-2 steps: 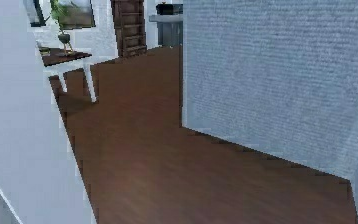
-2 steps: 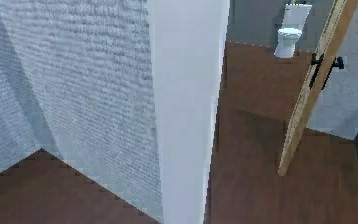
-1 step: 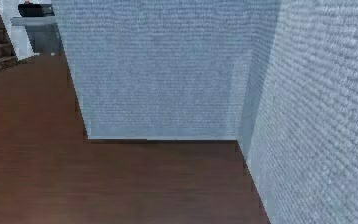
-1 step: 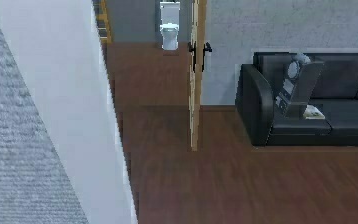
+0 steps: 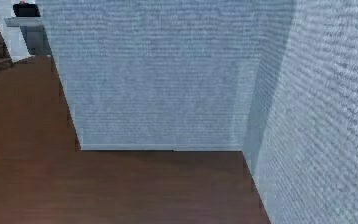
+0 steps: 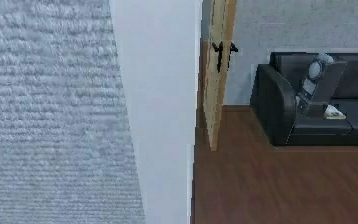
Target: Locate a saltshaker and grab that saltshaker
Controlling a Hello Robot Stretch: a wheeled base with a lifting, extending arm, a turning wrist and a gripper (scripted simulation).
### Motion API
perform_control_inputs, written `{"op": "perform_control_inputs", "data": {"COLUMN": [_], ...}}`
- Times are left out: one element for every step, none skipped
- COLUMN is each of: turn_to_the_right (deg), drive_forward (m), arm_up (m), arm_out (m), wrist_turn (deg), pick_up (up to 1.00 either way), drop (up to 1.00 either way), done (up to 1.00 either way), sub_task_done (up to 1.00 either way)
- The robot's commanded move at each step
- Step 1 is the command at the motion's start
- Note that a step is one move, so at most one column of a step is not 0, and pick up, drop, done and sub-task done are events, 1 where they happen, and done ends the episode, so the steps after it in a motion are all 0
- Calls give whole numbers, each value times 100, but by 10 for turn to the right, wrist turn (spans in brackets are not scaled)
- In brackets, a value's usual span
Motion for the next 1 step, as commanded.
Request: {"op": "perform_control_inputs", "data": {"turn_to_the_right": [210], "drive_forward": [0], "arm_up": [0], "arm_out": [0], "wrist_turn": [0], "pick_up": [0], "drop": [0], "done": [0], "sub_task_done": [0]}}
